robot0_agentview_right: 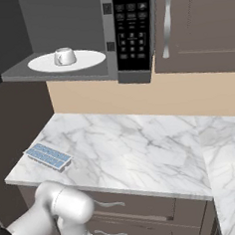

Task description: Pick the mug from the counter and place it inside the microwave. Then close the microwave.

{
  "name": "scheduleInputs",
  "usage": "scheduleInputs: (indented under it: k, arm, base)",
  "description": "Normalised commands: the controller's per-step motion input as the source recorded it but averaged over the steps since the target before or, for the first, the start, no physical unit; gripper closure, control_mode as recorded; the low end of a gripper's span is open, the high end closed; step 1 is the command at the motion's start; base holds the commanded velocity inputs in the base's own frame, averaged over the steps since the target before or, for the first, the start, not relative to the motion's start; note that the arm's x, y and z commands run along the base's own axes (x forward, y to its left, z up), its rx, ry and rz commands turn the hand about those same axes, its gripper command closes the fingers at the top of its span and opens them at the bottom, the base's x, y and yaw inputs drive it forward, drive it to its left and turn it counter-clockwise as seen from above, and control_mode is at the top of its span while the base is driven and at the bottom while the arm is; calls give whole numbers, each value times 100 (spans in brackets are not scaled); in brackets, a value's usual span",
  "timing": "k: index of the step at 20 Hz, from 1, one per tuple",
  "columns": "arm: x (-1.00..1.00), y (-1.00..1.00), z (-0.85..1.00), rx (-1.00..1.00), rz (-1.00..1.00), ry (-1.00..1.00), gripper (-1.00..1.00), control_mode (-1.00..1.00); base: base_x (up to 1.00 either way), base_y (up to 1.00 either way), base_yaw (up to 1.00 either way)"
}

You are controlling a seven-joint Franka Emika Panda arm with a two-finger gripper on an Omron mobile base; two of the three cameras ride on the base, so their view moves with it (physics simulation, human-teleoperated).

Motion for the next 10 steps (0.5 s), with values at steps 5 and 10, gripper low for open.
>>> scheduleInputs:
  k: [5,10]
  arm:
    - [0,2,10,-8,-27,0,-100,-100]
    - [0,1,22,-5,-23,0,-100,-100]
  base:
    - [0,0,0]
    - [0,0,0]
